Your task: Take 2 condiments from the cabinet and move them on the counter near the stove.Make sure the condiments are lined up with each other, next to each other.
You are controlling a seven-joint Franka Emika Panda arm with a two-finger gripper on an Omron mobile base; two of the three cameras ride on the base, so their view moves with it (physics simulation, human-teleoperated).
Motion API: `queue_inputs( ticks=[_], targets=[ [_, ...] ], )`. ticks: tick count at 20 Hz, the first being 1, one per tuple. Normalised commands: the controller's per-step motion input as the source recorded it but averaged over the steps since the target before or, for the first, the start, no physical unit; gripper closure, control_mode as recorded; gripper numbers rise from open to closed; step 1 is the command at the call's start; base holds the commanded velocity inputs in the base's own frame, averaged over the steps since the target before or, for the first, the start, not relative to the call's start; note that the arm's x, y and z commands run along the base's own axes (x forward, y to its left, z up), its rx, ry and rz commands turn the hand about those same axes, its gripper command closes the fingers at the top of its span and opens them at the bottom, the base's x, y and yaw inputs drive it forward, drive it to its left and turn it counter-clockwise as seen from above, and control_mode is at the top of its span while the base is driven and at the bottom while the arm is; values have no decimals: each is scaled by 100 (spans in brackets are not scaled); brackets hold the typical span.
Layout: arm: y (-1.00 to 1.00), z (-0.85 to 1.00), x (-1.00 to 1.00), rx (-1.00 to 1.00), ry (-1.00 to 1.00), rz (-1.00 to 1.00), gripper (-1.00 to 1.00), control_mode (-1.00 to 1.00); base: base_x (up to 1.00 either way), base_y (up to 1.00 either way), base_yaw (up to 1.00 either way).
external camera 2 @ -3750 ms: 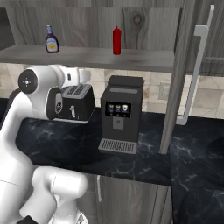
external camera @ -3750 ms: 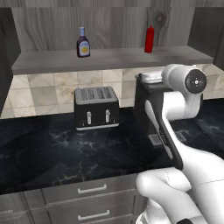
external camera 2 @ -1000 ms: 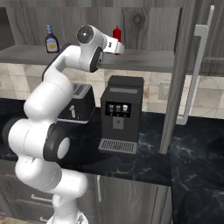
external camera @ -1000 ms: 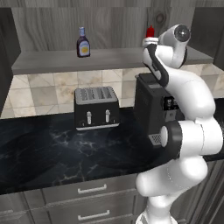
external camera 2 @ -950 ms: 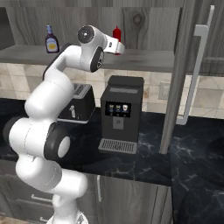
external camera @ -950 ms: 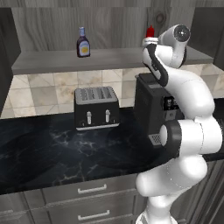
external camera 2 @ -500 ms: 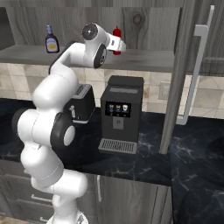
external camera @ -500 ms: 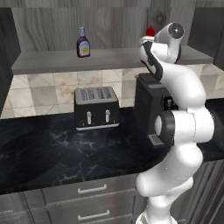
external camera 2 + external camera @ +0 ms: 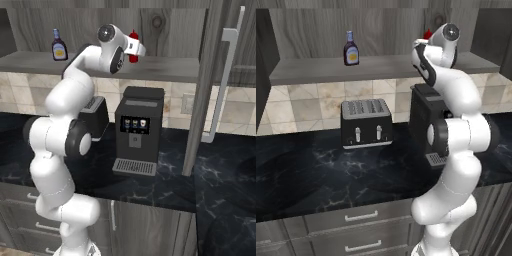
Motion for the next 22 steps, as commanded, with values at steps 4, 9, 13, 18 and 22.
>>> queue_inputs(
  ticks=[4,9,13,18,22],
  targets=[
    [-5,0,25,0,2,0,-100,-100,0,0,0],
    [-7,0,13,0,0,0,-100,-100,0,0,0],
    [-8,0,10,0,0,0,-100,-100,0,0,0],
    [0,0,10,0,1,0,-100,-100,0,0,0],
    [0,-2,11,0,1,0,-100,-100,0,0,0]
  ],
)
